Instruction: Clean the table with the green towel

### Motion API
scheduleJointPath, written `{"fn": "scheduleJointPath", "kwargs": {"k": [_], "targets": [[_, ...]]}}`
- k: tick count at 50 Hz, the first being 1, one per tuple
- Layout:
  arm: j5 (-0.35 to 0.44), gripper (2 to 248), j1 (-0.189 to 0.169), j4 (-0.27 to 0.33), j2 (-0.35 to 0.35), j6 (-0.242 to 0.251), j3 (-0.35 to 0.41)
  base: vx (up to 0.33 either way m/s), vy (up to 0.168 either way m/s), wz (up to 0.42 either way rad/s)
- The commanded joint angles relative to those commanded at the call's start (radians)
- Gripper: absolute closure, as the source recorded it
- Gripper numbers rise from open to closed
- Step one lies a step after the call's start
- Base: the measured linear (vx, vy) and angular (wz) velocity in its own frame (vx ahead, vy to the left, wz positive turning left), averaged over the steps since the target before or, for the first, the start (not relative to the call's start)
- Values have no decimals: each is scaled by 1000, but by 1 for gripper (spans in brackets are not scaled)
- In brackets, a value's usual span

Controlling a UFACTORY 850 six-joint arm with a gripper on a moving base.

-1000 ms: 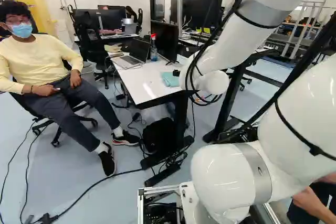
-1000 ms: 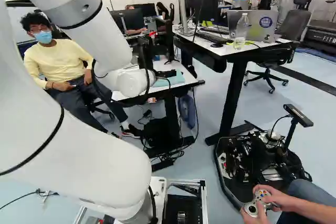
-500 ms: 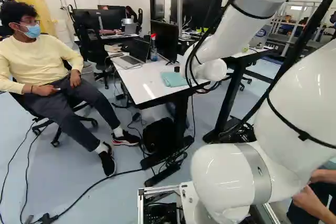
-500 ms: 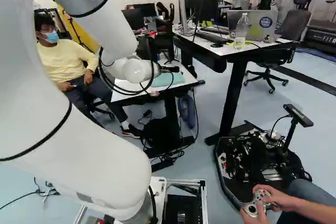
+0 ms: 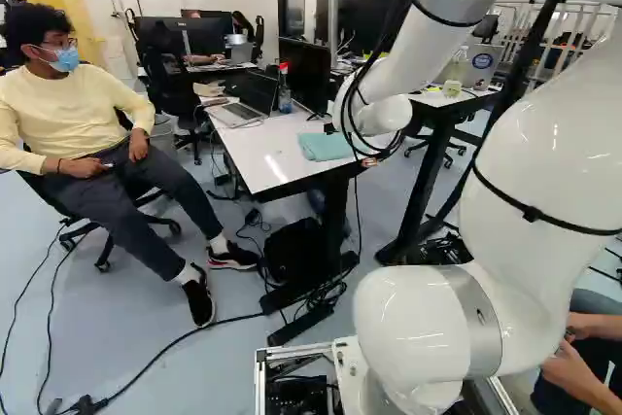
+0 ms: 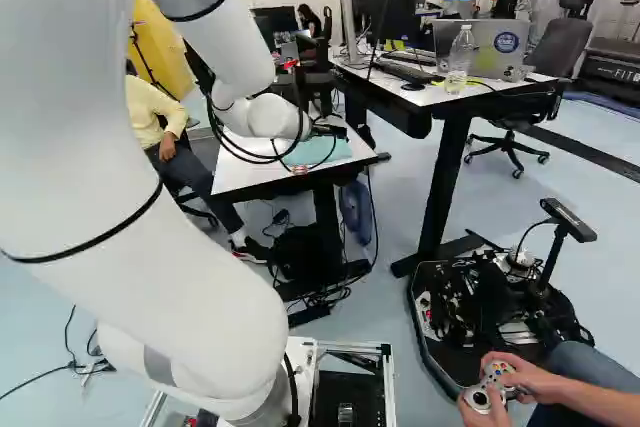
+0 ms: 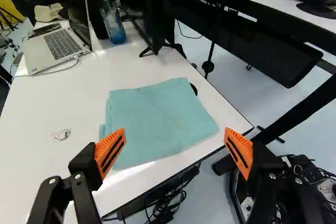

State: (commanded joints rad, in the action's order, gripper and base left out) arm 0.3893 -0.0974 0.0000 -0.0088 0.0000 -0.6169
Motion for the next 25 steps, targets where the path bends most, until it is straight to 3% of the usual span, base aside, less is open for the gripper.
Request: {"fn": "scheduleJointPath", "kwargs": {"k": [14,25], "targets": [[-71,3,0,0,-72,0,-75,0,0,0],[-84,3,4,0,-126,0,-133,0,0,0]]}}
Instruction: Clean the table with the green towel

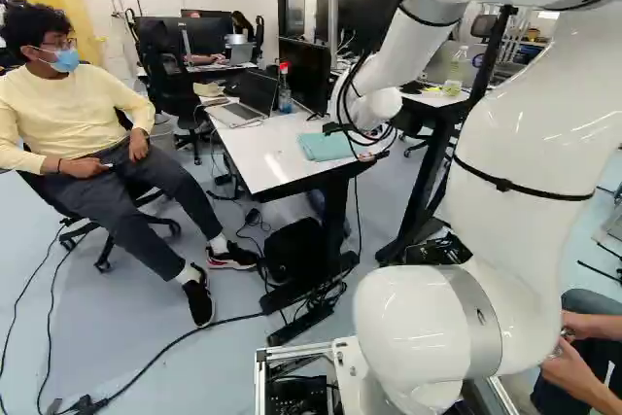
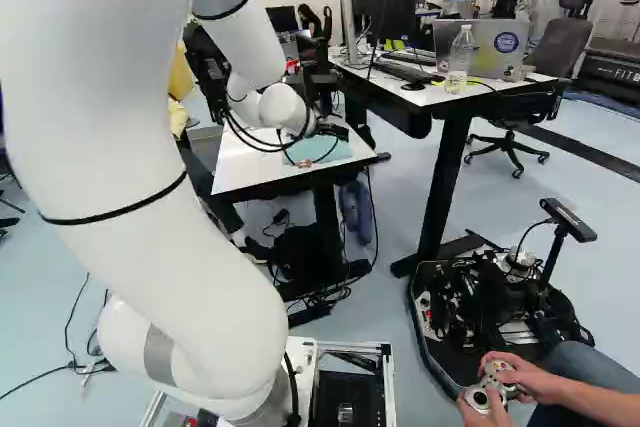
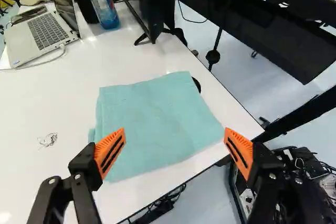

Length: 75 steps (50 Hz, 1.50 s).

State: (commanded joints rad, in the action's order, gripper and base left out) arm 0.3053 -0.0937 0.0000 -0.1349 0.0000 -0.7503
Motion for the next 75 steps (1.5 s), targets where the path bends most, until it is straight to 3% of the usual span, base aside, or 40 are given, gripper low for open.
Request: {"fn": "scheduleJointPath", "kwargs": {"k": [44,75], "targets": [[-74,3,32,0,-200,0,-232,0,0,0],[-152,3,63,0,-288,0,-341,0,0,0]]}}
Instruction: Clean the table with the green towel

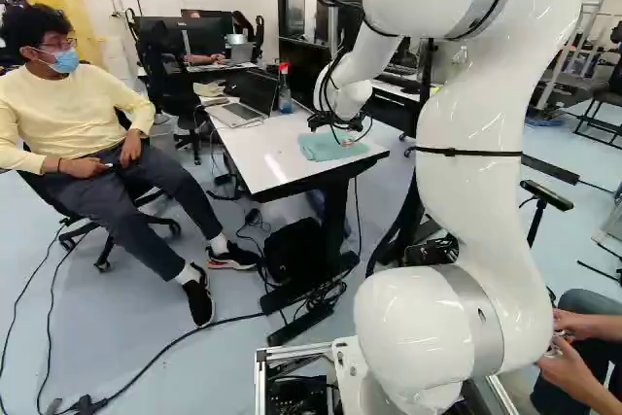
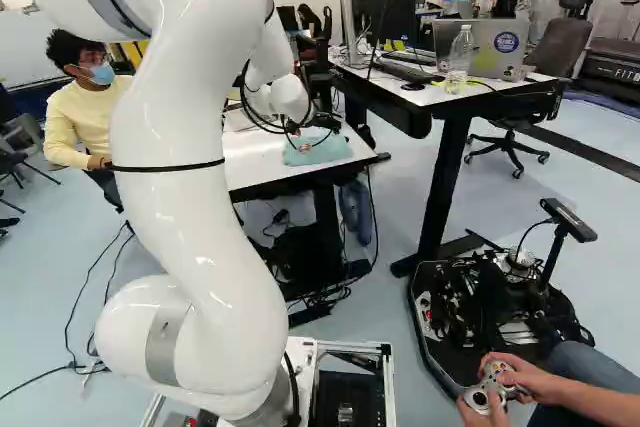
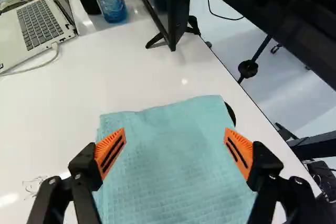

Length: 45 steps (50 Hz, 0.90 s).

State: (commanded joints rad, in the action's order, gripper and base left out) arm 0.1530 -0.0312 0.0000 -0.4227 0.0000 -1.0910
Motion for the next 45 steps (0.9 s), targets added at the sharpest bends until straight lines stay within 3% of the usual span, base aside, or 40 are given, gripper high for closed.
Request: {"fn": "scheduleJointPath", "kwargs": {"k": [45], "targets": [[-113,3,7,0,-35,0,-45,0,0,0]]}}
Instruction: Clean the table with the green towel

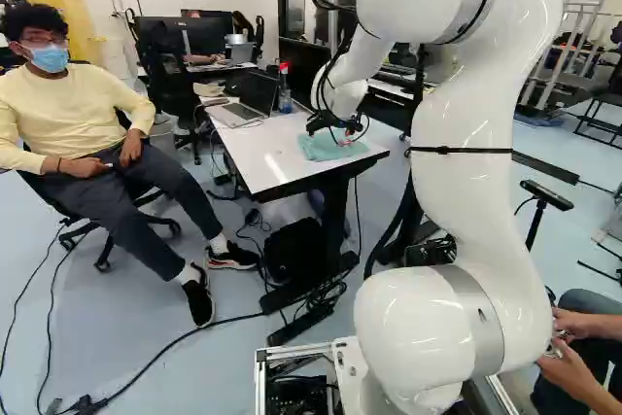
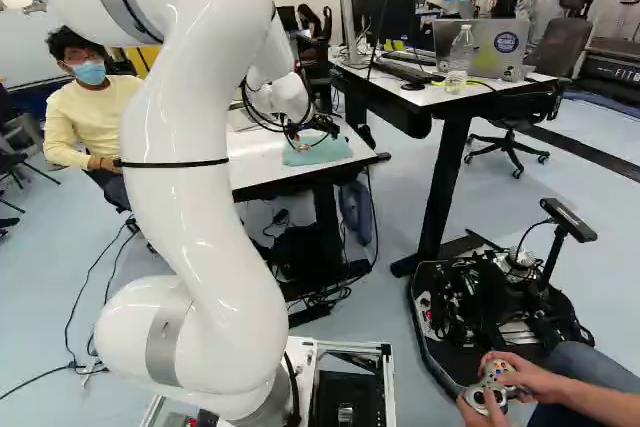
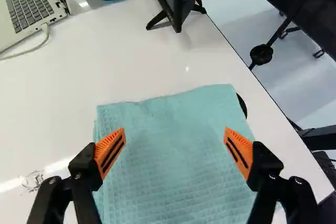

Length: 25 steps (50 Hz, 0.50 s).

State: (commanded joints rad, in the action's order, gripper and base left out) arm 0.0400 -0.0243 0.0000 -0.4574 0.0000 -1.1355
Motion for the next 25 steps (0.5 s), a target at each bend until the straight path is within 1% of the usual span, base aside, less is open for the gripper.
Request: {"fn": "scheduleJointPath", "kwargs": {"k": [25], "targets": [[-59,3,0,0,0,0,0,0,0,0]]}}
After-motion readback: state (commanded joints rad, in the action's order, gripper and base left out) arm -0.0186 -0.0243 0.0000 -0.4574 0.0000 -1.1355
